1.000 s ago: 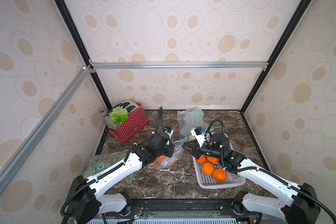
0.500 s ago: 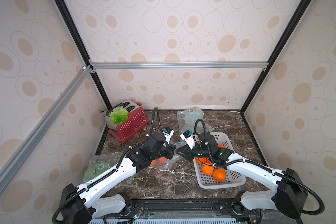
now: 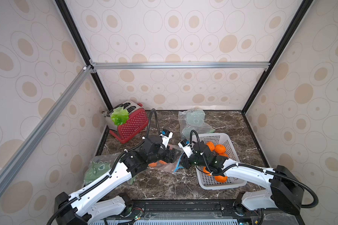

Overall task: Open the zip-top bag and take out the orange
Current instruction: Open the zipper of the food storage bag at the center of the board.

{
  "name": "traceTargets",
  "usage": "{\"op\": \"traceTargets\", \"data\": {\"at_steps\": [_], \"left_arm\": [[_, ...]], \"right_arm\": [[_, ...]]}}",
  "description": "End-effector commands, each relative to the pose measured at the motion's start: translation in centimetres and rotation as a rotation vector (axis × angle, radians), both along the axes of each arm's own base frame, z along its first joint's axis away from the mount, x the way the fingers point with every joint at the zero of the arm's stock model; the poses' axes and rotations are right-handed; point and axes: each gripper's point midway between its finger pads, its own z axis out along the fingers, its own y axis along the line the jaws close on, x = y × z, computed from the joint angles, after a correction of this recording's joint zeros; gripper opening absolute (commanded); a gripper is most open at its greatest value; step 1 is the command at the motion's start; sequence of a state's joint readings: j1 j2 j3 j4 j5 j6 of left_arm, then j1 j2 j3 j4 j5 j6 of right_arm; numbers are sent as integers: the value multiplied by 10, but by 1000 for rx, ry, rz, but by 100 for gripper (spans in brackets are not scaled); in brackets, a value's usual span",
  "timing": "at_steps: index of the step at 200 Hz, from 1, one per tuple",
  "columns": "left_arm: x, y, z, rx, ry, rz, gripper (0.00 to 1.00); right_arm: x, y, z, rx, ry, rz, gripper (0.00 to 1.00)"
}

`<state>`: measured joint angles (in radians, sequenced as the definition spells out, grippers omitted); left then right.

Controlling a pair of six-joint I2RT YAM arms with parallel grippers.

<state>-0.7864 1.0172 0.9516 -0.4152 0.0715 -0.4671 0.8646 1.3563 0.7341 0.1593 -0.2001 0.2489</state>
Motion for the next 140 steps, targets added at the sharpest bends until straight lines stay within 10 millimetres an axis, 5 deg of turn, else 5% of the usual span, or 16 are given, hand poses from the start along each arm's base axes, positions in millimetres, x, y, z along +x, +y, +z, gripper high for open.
{"op": "traceTargets", "data": {"at_steps": [1,36,90,140], "left_arm": [[24,63,19,126,-103,270,87],[61,108,-51,53,135,428,83],[97,97,-119,55,260,442,87],[102,88,-147,60,257,388,88]], "right_arm": [[4,-2,3,10,-62,-14,36],[-17,-4,-2,27,-97,93,38],[-28,-19,-13,-4,-118,107,40],[-29,-26,-16,-35,-141,108,41]]}}
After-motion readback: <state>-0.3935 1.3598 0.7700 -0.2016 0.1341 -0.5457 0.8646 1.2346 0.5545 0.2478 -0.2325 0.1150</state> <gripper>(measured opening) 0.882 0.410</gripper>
